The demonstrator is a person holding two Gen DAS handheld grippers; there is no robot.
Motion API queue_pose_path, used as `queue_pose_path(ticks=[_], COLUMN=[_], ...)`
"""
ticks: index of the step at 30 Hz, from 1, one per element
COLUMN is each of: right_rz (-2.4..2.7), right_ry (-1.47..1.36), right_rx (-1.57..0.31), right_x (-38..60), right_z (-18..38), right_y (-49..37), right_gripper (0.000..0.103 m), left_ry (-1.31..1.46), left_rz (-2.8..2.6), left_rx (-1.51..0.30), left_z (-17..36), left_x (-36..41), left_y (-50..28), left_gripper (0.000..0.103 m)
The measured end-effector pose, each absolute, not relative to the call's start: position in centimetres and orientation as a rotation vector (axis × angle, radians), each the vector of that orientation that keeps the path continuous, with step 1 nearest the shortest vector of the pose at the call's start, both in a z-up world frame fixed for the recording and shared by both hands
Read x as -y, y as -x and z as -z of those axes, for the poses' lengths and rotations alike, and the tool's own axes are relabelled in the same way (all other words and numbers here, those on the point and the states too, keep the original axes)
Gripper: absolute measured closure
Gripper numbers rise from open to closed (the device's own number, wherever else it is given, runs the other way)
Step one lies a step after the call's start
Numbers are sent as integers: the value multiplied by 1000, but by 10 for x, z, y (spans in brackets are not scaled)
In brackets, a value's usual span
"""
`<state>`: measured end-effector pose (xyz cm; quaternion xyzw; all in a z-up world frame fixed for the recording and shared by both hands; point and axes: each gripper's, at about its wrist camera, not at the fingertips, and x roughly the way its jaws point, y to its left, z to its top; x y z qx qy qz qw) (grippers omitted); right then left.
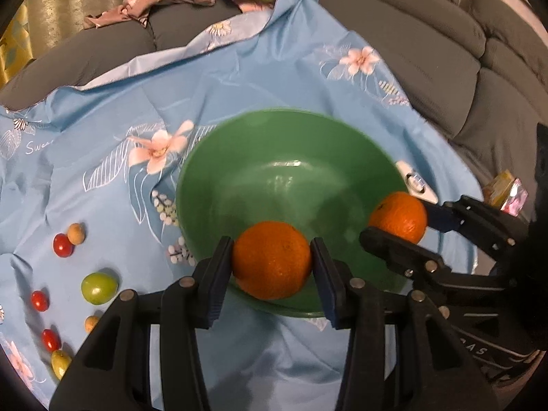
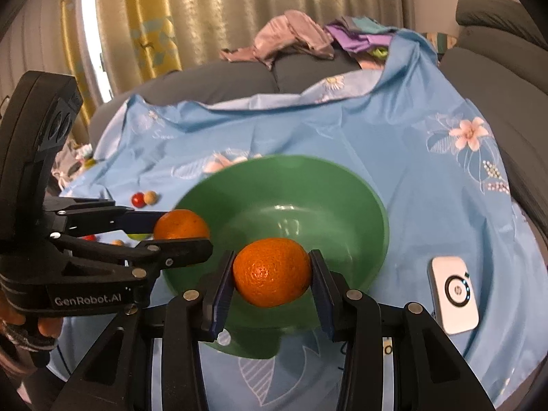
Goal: Organize fruits
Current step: 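Drop the mandarin into the bowl with the right gripper while the left gripper drops its mandarin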
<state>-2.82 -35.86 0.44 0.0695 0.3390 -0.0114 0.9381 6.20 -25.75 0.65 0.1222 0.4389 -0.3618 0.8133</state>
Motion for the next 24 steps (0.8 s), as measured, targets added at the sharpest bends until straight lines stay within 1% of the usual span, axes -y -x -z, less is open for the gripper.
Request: queue_pose_path(ticks=[1,4,6,8,11,13,14,15,24], right_rz=[33,52,59,74,96,96,92,86,-82], right_ry=[-141,-135,-127,-111,-91,-98,-102,-106,-129], right_rx=[-704,-713,-708,-703,-699,-698,-696,-693,-673], right_x=[359,359,357,356,353,352,351,350,311], right_z=[-2,-2,-4,-8,-13,-16,-17,-19,-35], right_y=[27,27,30,32,37,40,41,42,47], right_gripper=[59,59,59,58,57,57,57,57,56], left_ry=[-262,-262,-250,-243,-205,-187,-180,-172,-103], left_rz=[770,764,761,757,745,731,715,700,520], left_rx=[-935,-925,-917,-904,-896,-894,-898,-901,-933], left_z=[-6,-8,-11,-14,-21,-24,-24,-24,-19], left_x=[257,255,252,247,232,218,210,202,115], left_y=[-62,-60,-59,-57,-53,-49,-47,-45,-28], left_gripper=[59,56,42,40,26,23,19,17,16])
